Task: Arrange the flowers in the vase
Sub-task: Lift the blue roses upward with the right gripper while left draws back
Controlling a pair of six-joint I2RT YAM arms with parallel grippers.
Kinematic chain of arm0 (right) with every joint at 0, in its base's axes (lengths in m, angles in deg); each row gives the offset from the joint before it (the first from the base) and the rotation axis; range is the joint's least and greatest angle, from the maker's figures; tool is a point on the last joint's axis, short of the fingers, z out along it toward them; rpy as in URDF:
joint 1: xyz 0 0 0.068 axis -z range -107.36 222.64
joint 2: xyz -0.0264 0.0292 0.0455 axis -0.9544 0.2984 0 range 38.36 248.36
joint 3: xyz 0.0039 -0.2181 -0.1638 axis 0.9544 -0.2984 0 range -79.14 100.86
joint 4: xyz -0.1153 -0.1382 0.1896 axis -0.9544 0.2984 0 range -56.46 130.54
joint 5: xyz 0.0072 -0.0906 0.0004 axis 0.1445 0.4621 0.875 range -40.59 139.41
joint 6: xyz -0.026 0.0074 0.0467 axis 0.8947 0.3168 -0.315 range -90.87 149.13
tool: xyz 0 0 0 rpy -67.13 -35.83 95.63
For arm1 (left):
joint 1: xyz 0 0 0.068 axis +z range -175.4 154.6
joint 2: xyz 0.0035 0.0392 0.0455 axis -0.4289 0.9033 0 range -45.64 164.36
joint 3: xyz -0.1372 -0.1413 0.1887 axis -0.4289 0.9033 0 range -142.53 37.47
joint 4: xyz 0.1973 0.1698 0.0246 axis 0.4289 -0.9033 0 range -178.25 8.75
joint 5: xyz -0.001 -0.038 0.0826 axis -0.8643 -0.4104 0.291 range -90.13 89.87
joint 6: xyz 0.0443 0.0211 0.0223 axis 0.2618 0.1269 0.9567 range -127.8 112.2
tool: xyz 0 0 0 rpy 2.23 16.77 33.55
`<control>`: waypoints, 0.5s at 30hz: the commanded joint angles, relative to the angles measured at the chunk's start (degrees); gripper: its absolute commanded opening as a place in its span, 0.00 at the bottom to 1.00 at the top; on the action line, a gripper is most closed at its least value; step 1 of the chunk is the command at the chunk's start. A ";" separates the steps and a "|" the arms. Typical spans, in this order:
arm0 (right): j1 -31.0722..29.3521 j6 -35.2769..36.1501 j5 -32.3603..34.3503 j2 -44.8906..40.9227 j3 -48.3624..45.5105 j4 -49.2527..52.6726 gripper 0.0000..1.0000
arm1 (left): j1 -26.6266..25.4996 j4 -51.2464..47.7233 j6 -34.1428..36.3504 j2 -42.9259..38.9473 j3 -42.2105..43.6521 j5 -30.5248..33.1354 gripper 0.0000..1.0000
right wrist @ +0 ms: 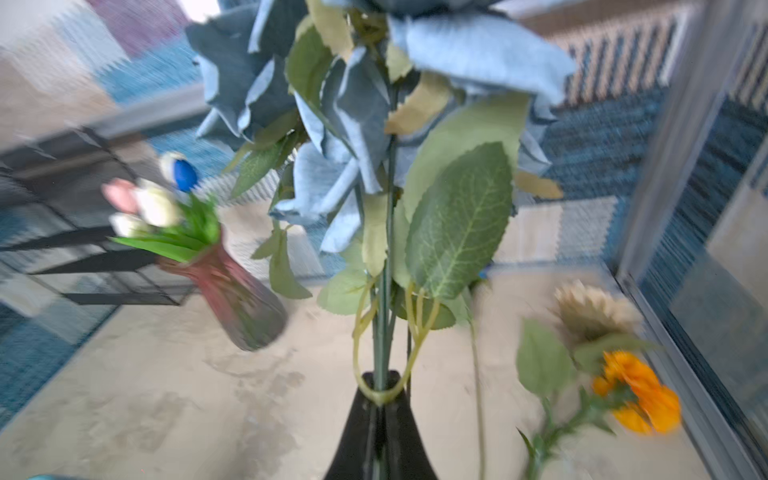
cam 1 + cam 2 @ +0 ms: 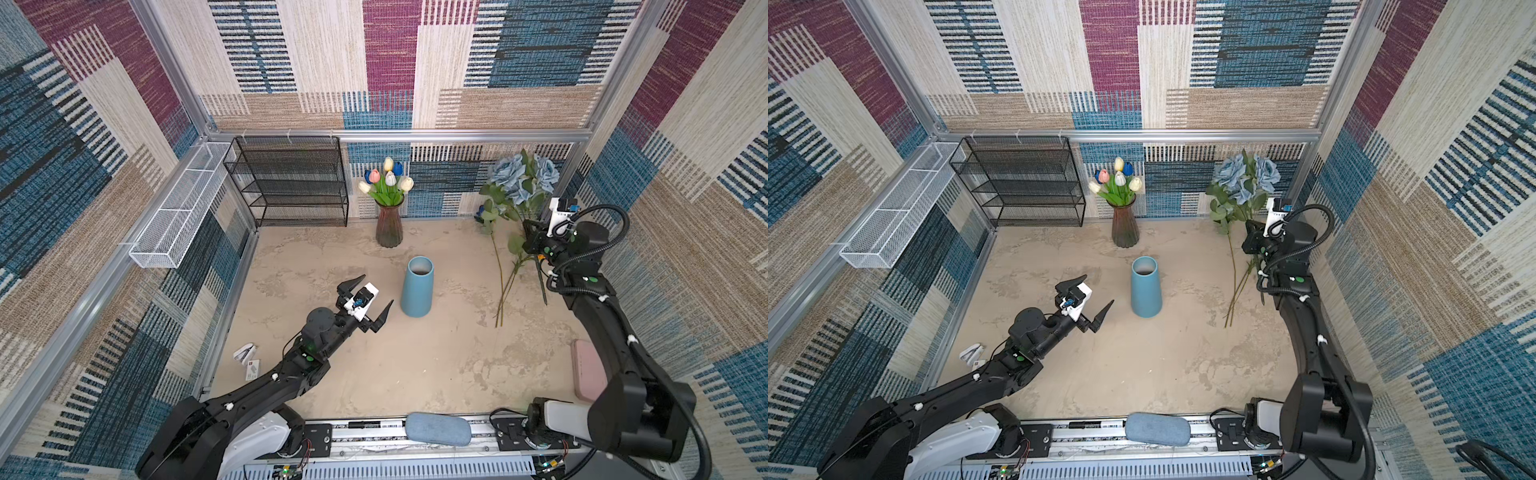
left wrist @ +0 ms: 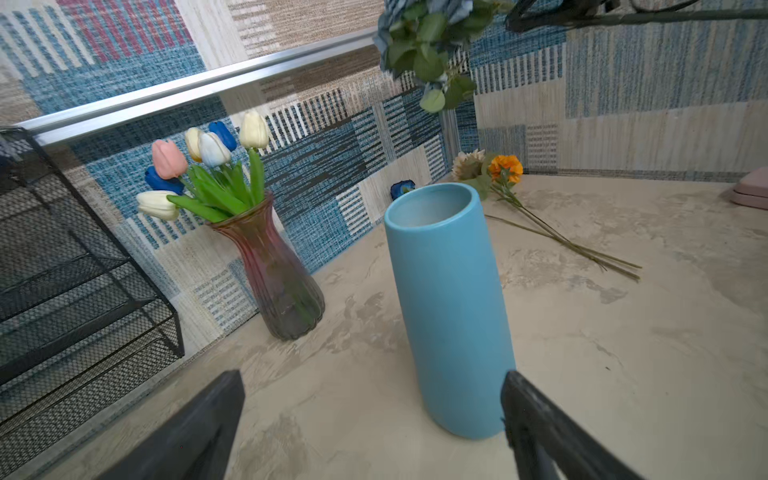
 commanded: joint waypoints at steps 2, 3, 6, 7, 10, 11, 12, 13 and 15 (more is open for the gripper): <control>-4.71 -11.44 -13.91 -4.57 -5.12 -29.19 0.00 | -0.15 3.27 -0.91 -1.31 3.66 2.45 0.99; -6.79 -12.68 -15.63 -4.36 -5.40 -33.35 0.00 | -0.15 4.15 -0.90 -1.40 4.90 2.54 0.99; -14.79 -11.66 -14.91 -3.23 -5.46 -42.16 0.00 | -0.25 7.35 -0.84 -1.18 8.43 3.34 0.99; -17.05 -11.08 -14.42 -2.53 -5.50 -45.09 0.00 | -0.24 8.25 -0.54 -1.00 9.16 3.25 0.99; -22.63 -11.06 -13.28 1.94 -2.88 -53.64 0.00 | -0.58 9.77 -2.58 -0.47 9.93 5.29 1.00; -24.11 -11.43 -12.68 3.95 -1.32 -55.71 0.00 | -0.88 9.54 -3.39 -0.59 9.73 5.36 0.99; -25.36 -12.00 -13.13 6.59 0.28 -58.47 0.00 | -1.56 8.53 -4.20 -0.93 9.63 5.51 0.98; -26.36 -12.52 -13.30 8.78 1.25 -61.64 0.00 | -1.98 7.63 -5.04 -1.07 9.55 5.53 0.98; -28.43 -14.26 -12.25 14.23 2.94 -69.71 0.00 | -2.99 7.99 -4.86 -0.35 9.54 4.58 0.97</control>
